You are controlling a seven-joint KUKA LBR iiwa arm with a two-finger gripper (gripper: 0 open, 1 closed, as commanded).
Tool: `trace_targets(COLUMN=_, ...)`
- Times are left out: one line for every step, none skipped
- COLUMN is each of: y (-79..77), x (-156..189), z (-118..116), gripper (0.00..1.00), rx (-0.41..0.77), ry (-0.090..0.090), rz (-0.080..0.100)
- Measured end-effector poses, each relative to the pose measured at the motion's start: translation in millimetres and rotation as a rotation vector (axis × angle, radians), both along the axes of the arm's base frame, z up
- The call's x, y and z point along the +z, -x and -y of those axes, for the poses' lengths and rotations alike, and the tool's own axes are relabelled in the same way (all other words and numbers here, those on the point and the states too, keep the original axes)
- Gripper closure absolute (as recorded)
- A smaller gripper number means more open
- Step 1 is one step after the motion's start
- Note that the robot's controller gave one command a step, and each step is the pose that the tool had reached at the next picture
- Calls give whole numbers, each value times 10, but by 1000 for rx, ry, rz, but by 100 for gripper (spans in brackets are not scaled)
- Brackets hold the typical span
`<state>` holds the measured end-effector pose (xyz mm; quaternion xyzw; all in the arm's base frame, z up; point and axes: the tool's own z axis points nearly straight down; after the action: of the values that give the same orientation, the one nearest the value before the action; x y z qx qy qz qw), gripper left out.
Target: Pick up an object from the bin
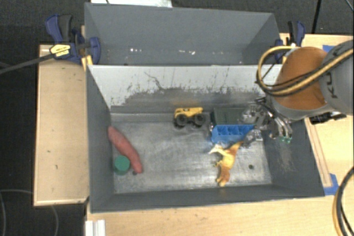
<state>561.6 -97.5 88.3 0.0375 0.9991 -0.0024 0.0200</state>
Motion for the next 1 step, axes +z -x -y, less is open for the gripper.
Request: trace_targets(y=0, x=0, z=0, gripper=100, rx=0, ry=0, rz=0)
